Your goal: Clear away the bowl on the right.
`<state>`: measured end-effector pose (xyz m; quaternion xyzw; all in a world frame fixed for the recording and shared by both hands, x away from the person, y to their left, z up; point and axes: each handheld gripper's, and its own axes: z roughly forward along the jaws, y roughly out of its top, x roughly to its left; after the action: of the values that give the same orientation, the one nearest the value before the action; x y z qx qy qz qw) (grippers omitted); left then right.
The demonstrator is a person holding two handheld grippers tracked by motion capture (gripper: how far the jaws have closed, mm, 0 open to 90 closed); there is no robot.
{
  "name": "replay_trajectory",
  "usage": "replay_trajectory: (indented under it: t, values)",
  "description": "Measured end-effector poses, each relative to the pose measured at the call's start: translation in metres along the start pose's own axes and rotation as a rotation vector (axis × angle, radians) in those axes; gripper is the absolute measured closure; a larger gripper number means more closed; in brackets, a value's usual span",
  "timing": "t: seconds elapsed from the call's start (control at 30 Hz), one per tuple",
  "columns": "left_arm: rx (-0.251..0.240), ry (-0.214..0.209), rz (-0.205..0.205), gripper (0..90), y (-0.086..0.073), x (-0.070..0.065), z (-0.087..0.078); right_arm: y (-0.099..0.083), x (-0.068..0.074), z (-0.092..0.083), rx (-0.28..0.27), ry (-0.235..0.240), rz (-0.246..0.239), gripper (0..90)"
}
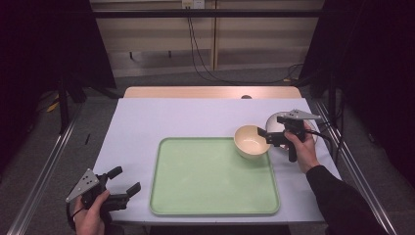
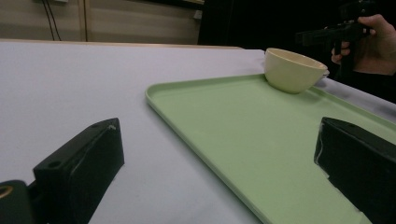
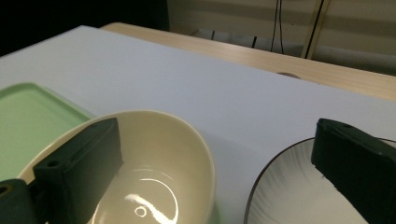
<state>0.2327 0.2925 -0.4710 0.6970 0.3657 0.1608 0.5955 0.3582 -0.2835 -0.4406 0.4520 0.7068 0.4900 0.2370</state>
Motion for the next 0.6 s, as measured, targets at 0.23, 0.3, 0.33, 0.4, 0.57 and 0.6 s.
replay_trajectory:
  t: [0.23, 0.3, 0.33, 0.4, 0.57, 0.6]
  values:
    - [0.003, -0.007, 0.002, 1.5, 0.000, 0.000, 0.000, -0.012, -0.008, -0.016, -0.027, -0.034, 0.007, 1.5]
    - [0.001, -0.003, 0.001, 1.5, 0.000, 0.000, 0.000, -0.013, -0.009, -0.018, -0.034, -0.039, 0.004, 1.5]
    - [-0.004, -0.001, -0.005, 1.5, 0.000, 0.000, 0.001, -0.015, -0.010, -0.023, -0.051, -0.042, 0.013, 1.4]
    - [-0.010, 0.000, -0.015, 1.5, 0.000, -0.001, 0.001, -0.018, -0.010, -0.029, -0.060, -0.051, 0.009, 1.4]
    - [-0.001, 0.003, -0.001, 1.5, 0.000, 0.000, 0.001, -0.021, -0.010, -0.038, -0.081, -0.060, 0.002, 1.4]
    - [-0.001, 0.003, -0.001, 1.5, 0.000, 0.000, 0.001, -0.022, -0.010, -0.040, -0.083, -0.068, 0.004, 1.4]
